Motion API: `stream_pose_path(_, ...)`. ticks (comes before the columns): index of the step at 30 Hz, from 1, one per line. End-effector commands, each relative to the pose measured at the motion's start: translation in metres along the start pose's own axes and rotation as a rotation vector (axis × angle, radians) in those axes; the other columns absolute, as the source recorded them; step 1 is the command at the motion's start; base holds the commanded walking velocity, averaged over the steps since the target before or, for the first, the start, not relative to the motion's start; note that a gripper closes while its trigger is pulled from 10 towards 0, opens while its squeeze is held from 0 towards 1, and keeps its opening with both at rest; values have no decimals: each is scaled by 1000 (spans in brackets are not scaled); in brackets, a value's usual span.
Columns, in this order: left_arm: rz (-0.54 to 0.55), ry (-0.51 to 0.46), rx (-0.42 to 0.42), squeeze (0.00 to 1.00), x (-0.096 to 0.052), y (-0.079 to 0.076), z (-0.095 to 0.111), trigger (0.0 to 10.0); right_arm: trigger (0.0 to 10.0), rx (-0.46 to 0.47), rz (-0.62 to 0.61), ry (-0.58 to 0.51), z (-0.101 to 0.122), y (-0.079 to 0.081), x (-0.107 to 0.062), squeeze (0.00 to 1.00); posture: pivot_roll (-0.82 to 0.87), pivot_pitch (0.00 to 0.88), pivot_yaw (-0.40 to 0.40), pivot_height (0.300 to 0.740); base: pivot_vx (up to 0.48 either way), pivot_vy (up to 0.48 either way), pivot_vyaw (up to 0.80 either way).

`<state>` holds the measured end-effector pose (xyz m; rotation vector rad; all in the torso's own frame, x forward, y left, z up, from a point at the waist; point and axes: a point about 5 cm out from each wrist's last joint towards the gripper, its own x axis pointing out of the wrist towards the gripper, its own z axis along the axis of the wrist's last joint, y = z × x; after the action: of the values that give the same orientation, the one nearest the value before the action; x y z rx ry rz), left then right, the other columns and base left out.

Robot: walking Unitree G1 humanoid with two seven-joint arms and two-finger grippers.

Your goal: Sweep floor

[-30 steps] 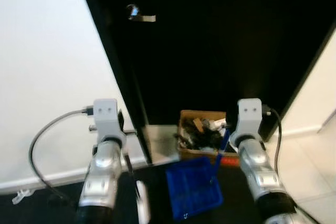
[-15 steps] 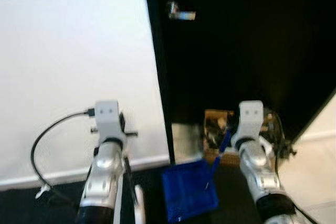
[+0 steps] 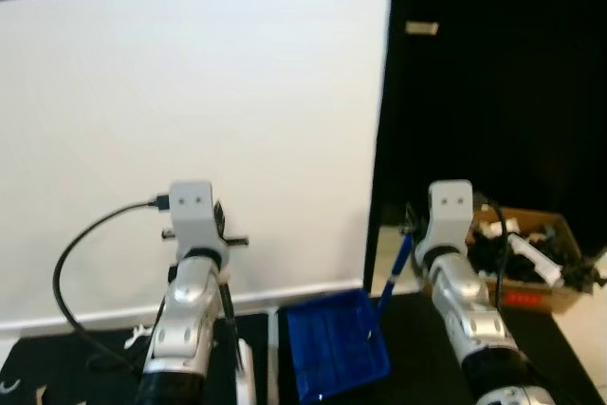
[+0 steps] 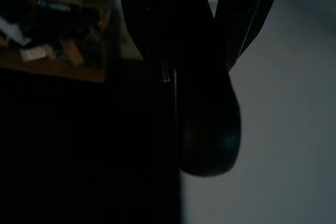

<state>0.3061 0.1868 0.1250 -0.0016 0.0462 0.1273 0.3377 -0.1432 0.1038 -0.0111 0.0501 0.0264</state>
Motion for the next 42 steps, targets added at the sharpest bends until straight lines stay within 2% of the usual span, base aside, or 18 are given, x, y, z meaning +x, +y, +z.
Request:
stream_pose_path(1,10,-19,22,0,1,4,5,10000,10000,8,4,-48,10,1,2,0,22,61,65,740,0,379,0)
stream_pose_path(42,5,-16,26,0,0,4,5,10000,10000,14,6,-49,9,3,3,0,29,64,70,740,0,354,0)
